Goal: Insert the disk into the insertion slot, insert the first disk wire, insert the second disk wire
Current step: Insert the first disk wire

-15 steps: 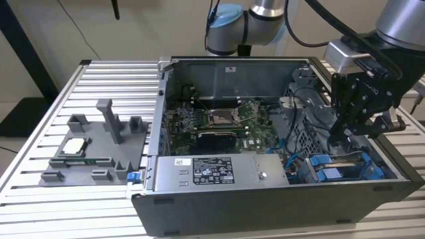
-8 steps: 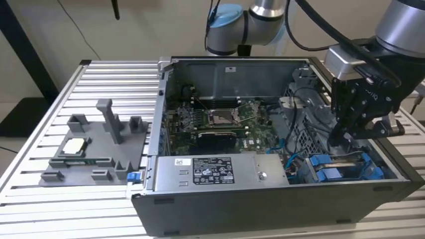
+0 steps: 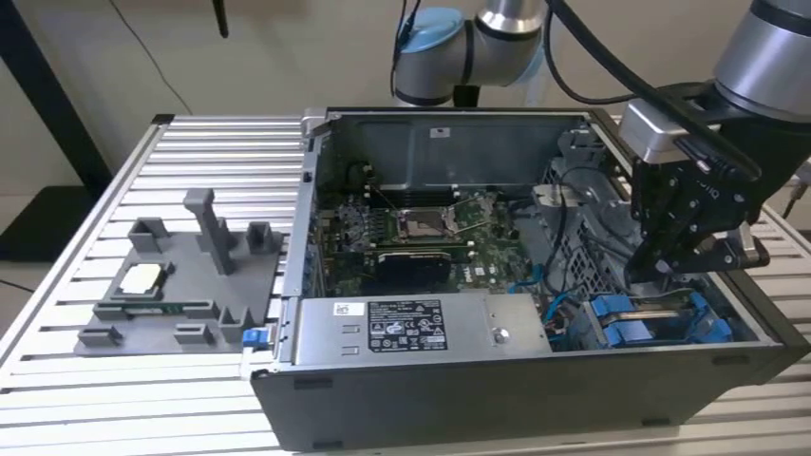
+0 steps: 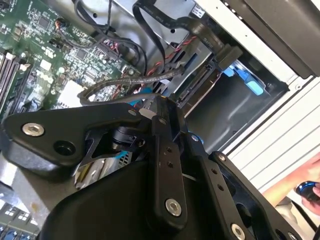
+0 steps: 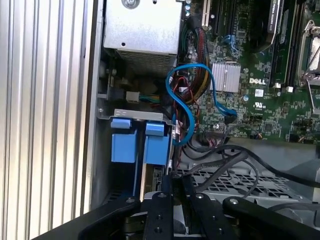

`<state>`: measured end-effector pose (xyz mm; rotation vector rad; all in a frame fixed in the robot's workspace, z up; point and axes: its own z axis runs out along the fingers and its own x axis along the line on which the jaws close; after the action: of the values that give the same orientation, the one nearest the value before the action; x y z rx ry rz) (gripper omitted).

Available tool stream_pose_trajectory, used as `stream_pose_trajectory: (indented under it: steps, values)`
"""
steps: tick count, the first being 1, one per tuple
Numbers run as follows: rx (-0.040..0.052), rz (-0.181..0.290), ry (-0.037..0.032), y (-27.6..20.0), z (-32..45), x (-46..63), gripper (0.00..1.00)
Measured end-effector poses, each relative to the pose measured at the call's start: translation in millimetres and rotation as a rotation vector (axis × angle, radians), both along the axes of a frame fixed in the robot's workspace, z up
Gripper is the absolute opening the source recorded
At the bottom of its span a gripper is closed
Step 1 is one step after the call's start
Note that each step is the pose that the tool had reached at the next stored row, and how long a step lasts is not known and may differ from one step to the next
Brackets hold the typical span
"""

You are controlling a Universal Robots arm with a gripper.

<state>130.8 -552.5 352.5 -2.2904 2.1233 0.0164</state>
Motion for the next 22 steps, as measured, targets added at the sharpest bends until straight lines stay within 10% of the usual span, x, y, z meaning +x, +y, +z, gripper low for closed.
stream_pose_trajectory:
  steps: [16,22]
  values:
    - [0.0002,0.0,0.0007,-0.4,-7.1,5.9,0.19]
    - [-0.0009,0.0,0.0495,-3.5,-7.0,23.5,0.19]
